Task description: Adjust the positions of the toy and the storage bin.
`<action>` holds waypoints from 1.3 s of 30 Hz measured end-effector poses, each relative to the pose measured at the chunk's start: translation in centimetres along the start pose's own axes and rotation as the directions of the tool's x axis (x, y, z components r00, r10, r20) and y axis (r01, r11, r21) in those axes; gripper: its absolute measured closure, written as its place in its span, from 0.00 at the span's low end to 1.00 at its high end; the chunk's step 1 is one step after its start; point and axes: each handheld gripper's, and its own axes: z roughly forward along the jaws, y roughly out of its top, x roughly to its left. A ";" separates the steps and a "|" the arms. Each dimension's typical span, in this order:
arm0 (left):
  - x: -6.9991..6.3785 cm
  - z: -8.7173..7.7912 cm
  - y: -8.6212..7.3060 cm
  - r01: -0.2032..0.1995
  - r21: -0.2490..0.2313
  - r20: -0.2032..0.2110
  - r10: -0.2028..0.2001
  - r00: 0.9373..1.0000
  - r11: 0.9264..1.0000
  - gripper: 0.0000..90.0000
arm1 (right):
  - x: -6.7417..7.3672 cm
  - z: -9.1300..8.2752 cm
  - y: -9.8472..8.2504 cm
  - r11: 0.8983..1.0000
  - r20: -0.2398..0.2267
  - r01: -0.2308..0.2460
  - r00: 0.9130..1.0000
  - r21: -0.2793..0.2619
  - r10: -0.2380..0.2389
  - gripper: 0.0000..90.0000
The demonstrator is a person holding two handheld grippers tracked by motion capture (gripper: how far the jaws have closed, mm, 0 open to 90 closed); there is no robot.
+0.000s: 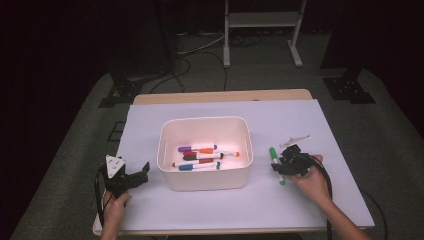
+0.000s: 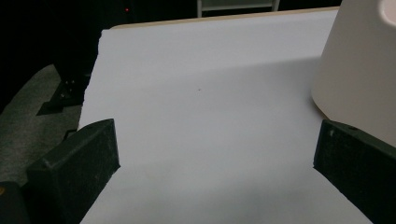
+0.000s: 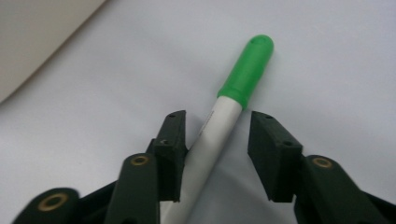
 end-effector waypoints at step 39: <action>0.0 0.0 0.0 0.001 0.001 -0.002 -0.001 1.000 1.000 0.00 | -0.3 -8.4 4.5 0.996 -0.200 -0.009 0.980 -0.092 -0.010 0.84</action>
